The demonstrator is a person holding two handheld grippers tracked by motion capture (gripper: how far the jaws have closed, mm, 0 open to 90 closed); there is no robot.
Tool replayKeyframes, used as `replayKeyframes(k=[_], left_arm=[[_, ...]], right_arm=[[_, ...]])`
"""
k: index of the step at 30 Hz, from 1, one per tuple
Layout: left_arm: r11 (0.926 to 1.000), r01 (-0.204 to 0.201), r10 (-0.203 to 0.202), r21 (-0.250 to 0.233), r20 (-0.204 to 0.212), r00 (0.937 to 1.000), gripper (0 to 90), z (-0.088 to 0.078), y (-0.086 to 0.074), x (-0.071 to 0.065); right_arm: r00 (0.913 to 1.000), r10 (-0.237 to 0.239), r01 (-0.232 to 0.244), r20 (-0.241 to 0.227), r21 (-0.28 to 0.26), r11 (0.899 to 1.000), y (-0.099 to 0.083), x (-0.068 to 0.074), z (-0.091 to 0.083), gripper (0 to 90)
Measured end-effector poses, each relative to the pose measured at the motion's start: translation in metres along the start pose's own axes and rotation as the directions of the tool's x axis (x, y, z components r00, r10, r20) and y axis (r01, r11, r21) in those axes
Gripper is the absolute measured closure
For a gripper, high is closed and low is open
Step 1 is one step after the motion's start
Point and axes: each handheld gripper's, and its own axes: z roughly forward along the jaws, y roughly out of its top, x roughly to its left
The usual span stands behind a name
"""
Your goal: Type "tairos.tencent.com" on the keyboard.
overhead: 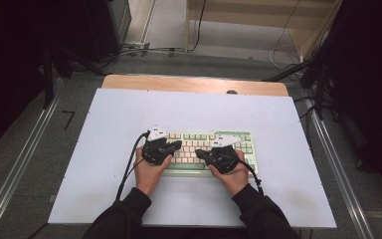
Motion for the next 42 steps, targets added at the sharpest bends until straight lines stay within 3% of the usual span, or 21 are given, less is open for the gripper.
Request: replayKeyframes(k=[13,42], left_arm=[[1.0,0.002,-0.002,-0.009,0.009,1.0,90.0,-0.005,-0.001,-0.002],[0.9998,0.019,-0.019,-0.011,-0.004,0.9998,90.0,-0.019,-0.007,0.008]], right_arm=[[1.0,0.005,-0.005,0.002,-0.003,1.0,-0.002,-0.002,-0.003,88.3],[0.9995,0.02,-0.02,0.023,0.001,1.0,-0.011,-0.011,-0.015,88.3]])
